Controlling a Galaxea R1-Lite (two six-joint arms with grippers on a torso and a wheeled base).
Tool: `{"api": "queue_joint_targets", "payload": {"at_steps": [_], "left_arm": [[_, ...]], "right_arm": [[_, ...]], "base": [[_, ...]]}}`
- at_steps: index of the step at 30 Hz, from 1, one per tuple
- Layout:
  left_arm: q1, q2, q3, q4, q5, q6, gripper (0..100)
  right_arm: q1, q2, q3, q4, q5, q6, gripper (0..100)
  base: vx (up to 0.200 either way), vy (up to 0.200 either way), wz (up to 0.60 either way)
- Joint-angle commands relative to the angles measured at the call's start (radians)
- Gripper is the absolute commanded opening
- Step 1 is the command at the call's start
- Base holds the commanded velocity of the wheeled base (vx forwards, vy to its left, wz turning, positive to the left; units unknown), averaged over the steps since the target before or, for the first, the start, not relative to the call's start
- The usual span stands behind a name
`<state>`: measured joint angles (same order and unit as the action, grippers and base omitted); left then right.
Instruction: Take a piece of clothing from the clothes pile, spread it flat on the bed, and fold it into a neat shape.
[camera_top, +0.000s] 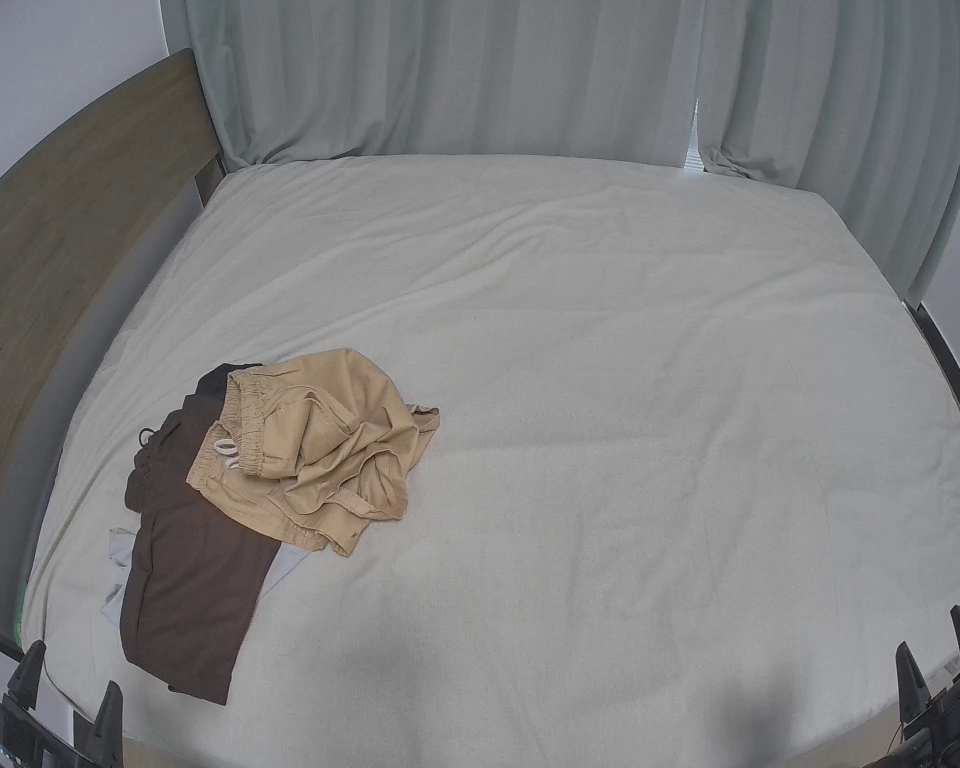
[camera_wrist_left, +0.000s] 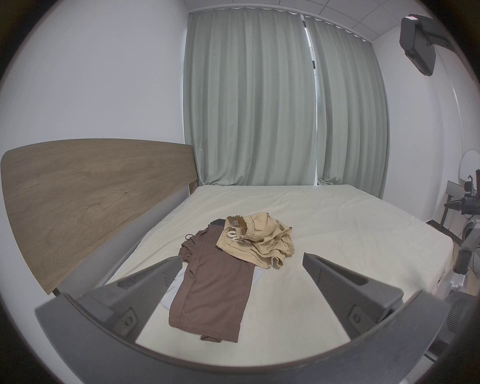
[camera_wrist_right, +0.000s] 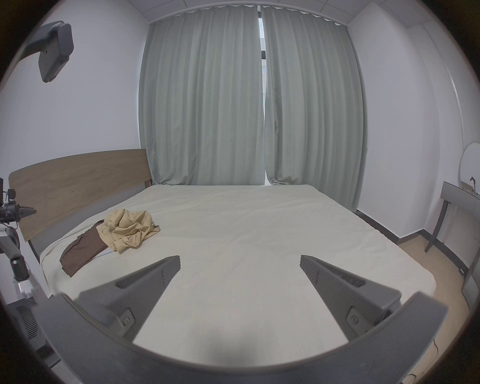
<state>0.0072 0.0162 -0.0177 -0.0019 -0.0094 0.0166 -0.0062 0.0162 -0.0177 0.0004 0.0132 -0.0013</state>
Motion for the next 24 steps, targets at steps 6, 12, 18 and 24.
{"api": "queue_joint_targets", "payload": {"at_steps": [6, 12, 18, 24], "left_arm": [[-0.001, -0.012, 0.018, -0.003, -0.009, 0.014, 100], [-0.001, -0.012, 0.018, -0.018, -0.009, 0.006, 100], [-0.003, 0.065, -0.064, -0.171, -0.011, -0.001, 100], [-0.061, 0.110, -0.056, -0.144, -0.037, -0.030, 100]], "right_arm": [[-0.001, -0.016, 0.018, 0.000, 0.001, 0.000, 100], [-0.001, -0.016, 0.018, 0.000, 0.001, 0.000, 100], [-0.001, -0.016, 0.018, 0.000, 0.001, 0.001, 100], [0.002, -0.016, 0.018, 0.000, -0.001, 0.001, 100]], "base": [[0.000, 0.000, 0.00], [0.000, 0.000, 0.00], [0.000, 0.000, 0.00], [0.000, 0.000, 0.00]]}}
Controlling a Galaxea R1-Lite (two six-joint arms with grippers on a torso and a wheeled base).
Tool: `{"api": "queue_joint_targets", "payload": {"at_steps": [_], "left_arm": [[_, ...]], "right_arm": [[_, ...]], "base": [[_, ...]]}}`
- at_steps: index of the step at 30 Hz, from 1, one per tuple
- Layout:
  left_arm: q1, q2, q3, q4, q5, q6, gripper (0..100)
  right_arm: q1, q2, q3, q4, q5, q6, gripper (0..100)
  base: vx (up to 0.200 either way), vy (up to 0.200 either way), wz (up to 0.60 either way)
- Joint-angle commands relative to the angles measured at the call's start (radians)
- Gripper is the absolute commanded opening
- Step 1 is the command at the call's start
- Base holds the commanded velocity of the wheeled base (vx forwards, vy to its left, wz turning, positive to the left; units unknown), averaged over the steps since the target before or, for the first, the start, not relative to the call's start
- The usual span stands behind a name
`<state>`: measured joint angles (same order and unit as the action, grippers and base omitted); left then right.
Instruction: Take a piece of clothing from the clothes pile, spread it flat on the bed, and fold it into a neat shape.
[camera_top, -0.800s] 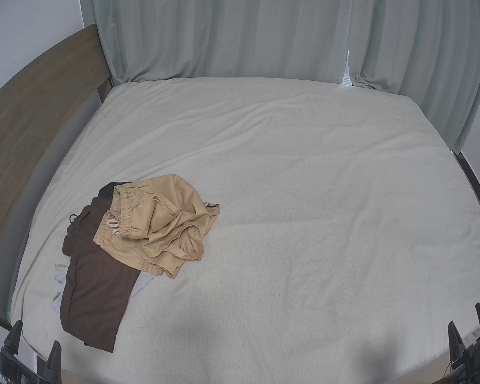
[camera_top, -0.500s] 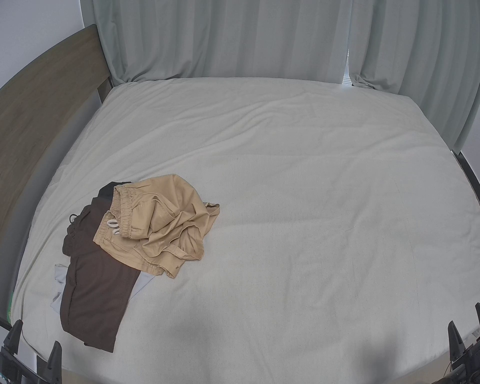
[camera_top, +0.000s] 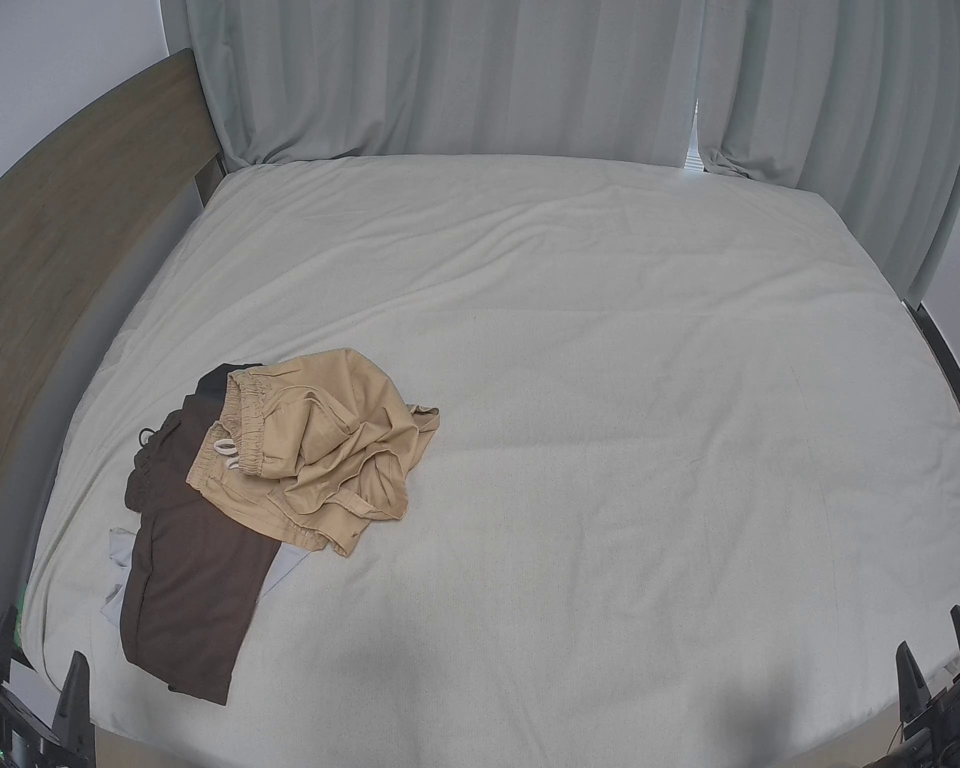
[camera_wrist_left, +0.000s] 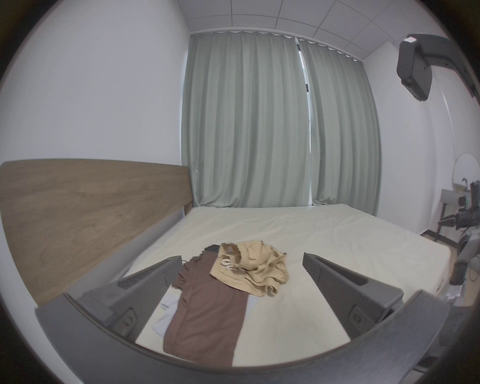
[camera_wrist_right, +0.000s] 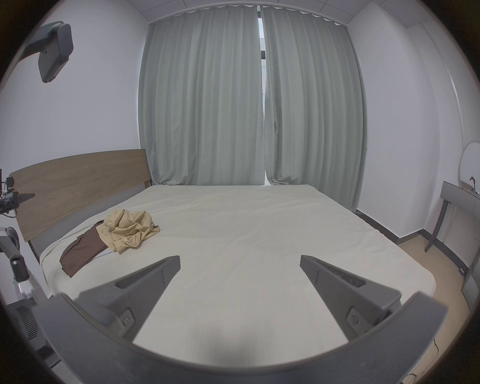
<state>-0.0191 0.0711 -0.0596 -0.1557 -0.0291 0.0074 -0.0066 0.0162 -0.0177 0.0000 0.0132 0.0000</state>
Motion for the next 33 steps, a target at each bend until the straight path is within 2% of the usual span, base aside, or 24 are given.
{"api": "queue_joint_targets", "payload": {"at_steps": [1, 4, 8, 15, 19, 23, 33], "left_arm": [[-0.039, 0.058, -0.019, 0.018, -0.029, -0.053, 100], [-0.058, 0.101, -0.069, 0.039, -0.049, -0.130, 100], [-0.099, 0.208, -0.151, 0.047, -0.051, -0.187, 100], [-0.183, 0.401, -0.194, -0.013, -0.049, -0.213, 100], [-0.189, 0.492, -0.244, -0.059, -0.060, -0.228, 100], [-0.185, 0.584, -0.310, -0.061, -0.104, -0.282, 100], [-0.179, 0.724, -0.382, -0.074, -0.209, -0.293, 100]], "right_arm": [[0.002, -0.016, 0.018, 0.000, 0.001, 0.000, 100], [0.002, -0.016, 0.018, 0.000, 0.001, 0.000, 100], [0.002, -0.016, 0.018, 0.000, 0.001, 0.000, 100], [0.004, -0.016, 0.018, 0.000, 0.001, 0.002, 100], [0.004, -0.016, 0.018, 0.000, -0.001, 0.002, 100], [0.004, -0.016, 0.018, 0.000, 0.001, 0.003, 100], [0.004, -0.016, 0.018, 0.000, 0.001, 0.003, 100]], "base": [[0.000, 0.000, 0.00], [0.000, 0.000, 0.00], [0.000, 0.000, 0.00], [0.000, 0.000, 0.00], [0.000, 0.000, 0.00], [0.000, 0.000, 0.00], [0.000, 0.000, 0.00]]}}
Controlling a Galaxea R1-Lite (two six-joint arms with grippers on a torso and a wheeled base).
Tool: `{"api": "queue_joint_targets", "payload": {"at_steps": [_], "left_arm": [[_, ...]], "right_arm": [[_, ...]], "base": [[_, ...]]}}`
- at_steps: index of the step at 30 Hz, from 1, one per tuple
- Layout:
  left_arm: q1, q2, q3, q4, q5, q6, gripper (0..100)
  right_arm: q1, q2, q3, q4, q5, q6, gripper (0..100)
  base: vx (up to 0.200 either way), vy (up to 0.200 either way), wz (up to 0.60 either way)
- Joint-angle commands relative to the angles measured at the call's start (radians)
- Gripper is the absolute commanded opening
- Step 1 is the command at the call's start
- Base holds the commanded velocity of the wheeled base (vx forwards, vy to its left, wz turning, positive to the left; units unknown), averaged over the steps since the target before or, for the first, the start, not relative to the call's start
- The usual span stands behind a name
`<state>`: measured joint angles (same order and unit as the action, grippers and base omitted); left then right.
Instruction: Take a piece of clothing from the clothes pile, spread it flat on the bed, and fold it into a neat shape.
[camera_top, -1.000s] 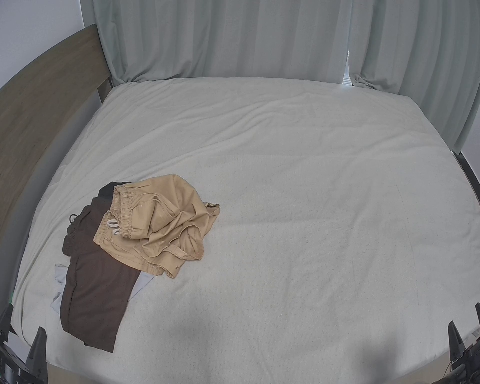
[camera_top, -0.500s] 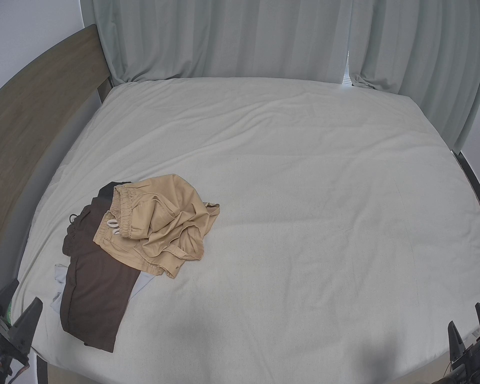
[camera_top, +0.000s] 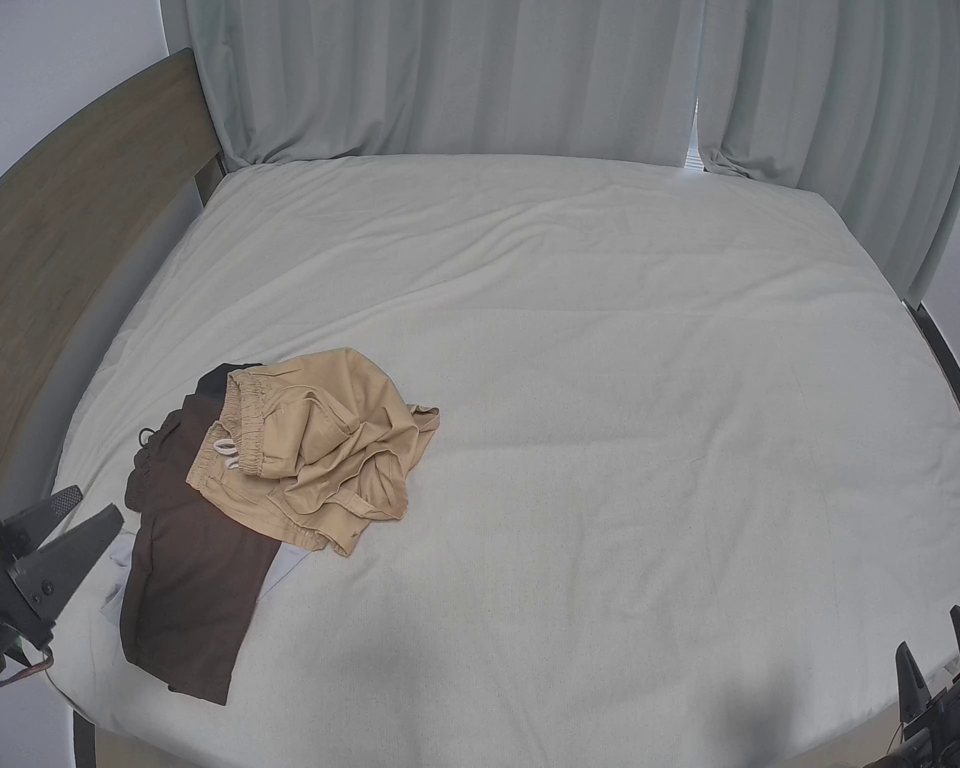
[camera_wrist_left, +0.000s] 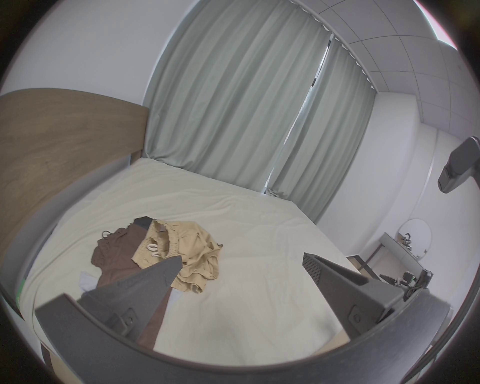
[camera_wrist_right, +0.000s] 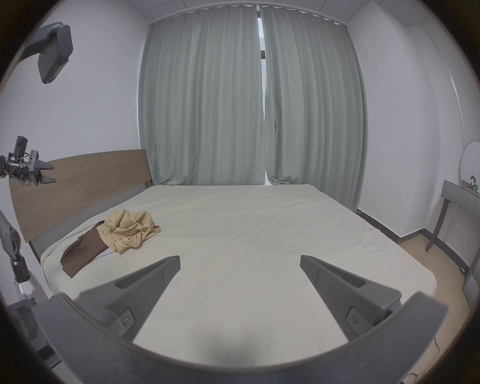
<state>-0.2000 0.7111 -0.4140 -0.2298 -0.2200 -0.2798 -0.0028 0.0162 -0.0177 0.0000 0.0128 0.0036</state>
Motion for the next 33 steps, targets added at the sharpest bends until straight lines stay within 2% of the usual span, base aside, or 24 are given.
{"api": "queue_joint_targets", "payload": {"at_steps": [1, 4, 7, 10, 11, 13, 18, 22, 33], "left_arm": [[0.005, 0.097, -0.028, 0.000, -0.022, -0.006, 100], [0.033, 0.148, -0.029, -0.017, -0.035, -0.018, 100], [0.071, 0.215, -0.029, -0.091, -0.090, -0.042, 100], [0.152, 0.304, -0.028, -0.198, -0.167, -0.061, 100], [0.152, 0.304, -0.028, -0.198, -0.167, -0.061, 100], [0.225, 0.384, -0.020, -0.270, -0.231, -0.061, 100], [0.304, 0.482, -0.020, -0.321, -0.309, -0.061, 100], [0.324, 0.524, -0.029, -0.324, -0.346, -0.061, 100], [0.324, 0.693, -0.089, -0.381, -0.349, -0.061, 100]], "right_arm": [[0.000, -0.016, 0.018, 0.000, 0.001, -0.001, 100], [0.000, -0.016, 0.018, 0.000, 0.001, 0.001, 100], [0.000, -0.016, 0.018, 0.000, 0.001, 0.001, 100], [0.000, -0.016, 0.018, 0.000, 0.001, 0.001, 100], [0.000, -0.016, 0.018, 0.000, 0.001, 0.001, 100], [0.000, -0.016, 0.018, 0.000, 0.001, 0.001, 100], [0.000, -0.016, 0.018, 0.000, 0.001, -0.001, 100], [0.000, -0.016, 0.018, 0.000, 0.001, -0.001, 100], [0.000, -0.016, 0.018, 0.000, 0.003, -0.002, 100]], "base": [[0.000, 0.000, 0.00], [0.000, 0.000, 0.00], [0.000, 0.000, 0.00], [0.000, 0.000, 0.00], [0.000, 0.000, 0.00], [0.000, 0.000, 0.00], [0.000, 0.000, 0.00], [0.000, 0.000, 0.00], [0.000, 0.000, 0.00]]}}
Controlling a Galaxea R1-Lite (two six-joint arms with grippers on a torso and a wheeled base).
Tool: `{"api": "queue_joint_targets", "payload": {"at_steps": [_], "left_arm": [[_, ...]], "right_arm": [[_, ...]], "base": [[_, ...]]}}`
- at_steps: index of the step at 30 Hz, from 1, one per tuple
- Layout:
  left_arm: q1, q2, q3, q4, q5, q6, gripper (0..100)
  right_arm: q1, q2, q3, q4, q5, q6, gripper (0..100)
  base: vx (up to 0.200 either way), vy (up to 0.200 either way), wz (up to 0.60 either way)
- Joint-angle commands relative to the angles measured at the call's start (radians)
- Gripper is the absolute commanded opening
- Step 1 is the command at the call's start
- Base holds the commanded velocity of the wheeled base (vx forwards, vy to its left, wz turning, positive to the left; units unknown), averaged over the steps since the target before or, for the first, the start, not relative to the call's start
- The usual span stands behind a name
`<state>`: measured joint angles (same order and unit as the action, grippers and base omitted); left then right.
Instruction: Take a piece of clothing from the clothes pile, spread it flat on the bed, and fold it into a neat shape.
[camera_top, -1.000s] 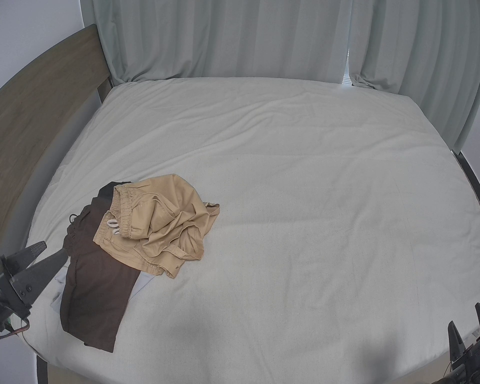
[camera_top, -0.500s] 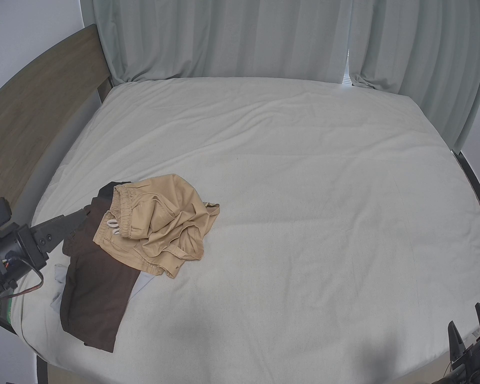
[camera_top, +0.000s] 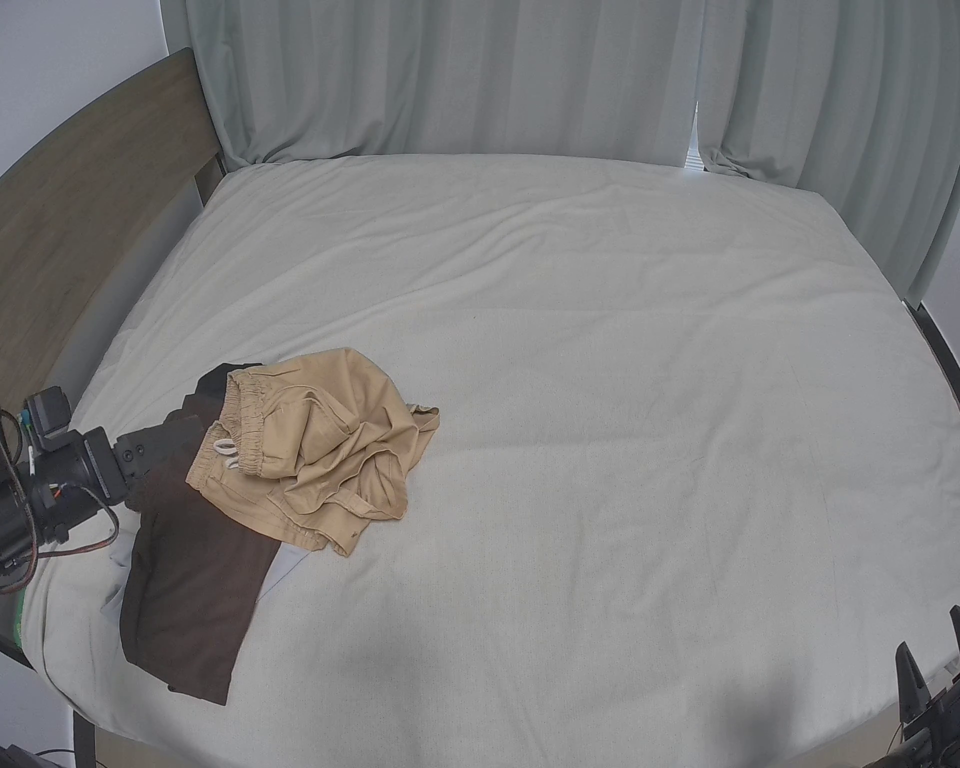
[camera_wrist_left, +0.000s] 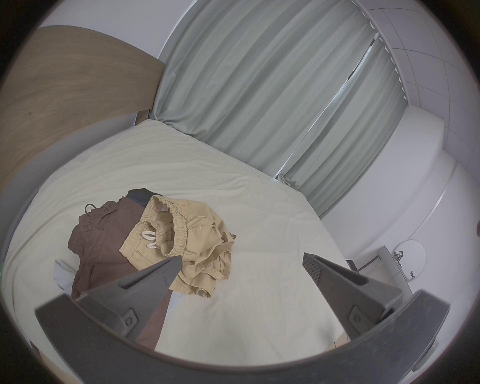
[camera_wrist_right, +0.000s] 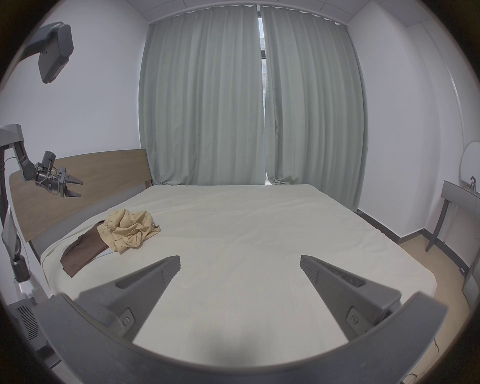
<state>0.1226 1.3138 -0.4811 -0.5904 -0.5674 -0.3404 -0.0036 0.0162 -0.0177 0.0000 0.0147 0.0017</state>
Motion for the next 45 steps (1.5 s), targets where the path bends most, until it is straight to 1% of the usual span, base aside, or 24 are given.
{"api": "queue_joint_targets", "payload": {"at_steps": [1, 3, 5, 7, 8, 10, 15, 20, 24, 36, 41, 43, 45], "left_arm": [[0.002, 0.107, -0.024, -0.031, -0.002, 0.000, 100], [0.002, 0.139, -0.025, -0.052, 0.000, 0.000, 100], [0.002, 0.191, -0.028, -0.101, 0.000, -0.002, 100], [0.002, 0.191, -0.028, -0.101, 0.000, -0.002, 100], [0.002, 0.242, -0.034, -0.163, 0.003, -0.005, 100], [0.000, 0.269, -0.034, -0.198, 0.004, -0.005, 100], [0.002, 0.369, -0.073, -0.244, 0.006, -0.003, 100], [-0.001, 0.447, -0.117, -0.250, 0.008, -0.006, 100], [-0.001, 0.504, -0.160, -0.250, 0.024, -0.012, 100], [0.000, 0.619, -0.240, -0.262, 0.026, -0.037, 100], [0.000, 0.682, -0.274, -0.313, 0.026, -0.074, 100], [-0.004, 0.694, -0.287, -0.327, 0.024, -0.103, 100], [-0.008, 0.703, -0.312, -0.330, 0.020, -0.154, 100]], "right_arm": [[0.001, -0.016, 0.018, 0.000, -0.001, 0.000, 100], [0.001, -0.016, 0.018, 0.000, 0.001, 0.000, 100], [0.001, -0.016, 0.018, 0.000, -0.001, 0.000, 100], [0.001, -0.016, 0.018, 0.000, -0.001, 0.000, 100], [0.001, -0.016, 0.018, 0.000, -0.001, 0.000, 100], [0.001, -0.016, 0.018, 0.000, -0.001, 0.000, 100], [0.001, -0.016, 0.018, 0.000, -0.001, 0.000, 100], [0.001, -0.016, 0.018, 0.000, -0.001, 0.000, 100], [0.001, -0.016, 0.018, 0.000, -0.001, 0.000, 100], [0.001, -0.016, 0.018, 0.000, -0.001, 0.000, 100], [0.001, -0.016, 0.018, 0.000, -0.001, 0.000, 100], [0.001, -0.016, 0.018, 0.000, -0.001, 0.000, 100], [0.001, -0.016, 0.018, 0.000, -0.001, 0.000, 100]], "base": [[0.000, 0.000, 0.00], [0.000, 0.000, 0.00], [0.000, 0.000, 0.00], [0.000, 0.000, 0.00], [0.000, 0.000, 0.00], [0.000, 0.000, 0.00], [0.000, 0.000, 0.00], [0.000, 0.000, 0.00], [0.000, 0.000, 0.00], [0.000, 0.000, 0.00], [0.000, 0.000, 0.00], [0.000, 0.000, 0.00], [0.000, 0.000, 0.00]]}}
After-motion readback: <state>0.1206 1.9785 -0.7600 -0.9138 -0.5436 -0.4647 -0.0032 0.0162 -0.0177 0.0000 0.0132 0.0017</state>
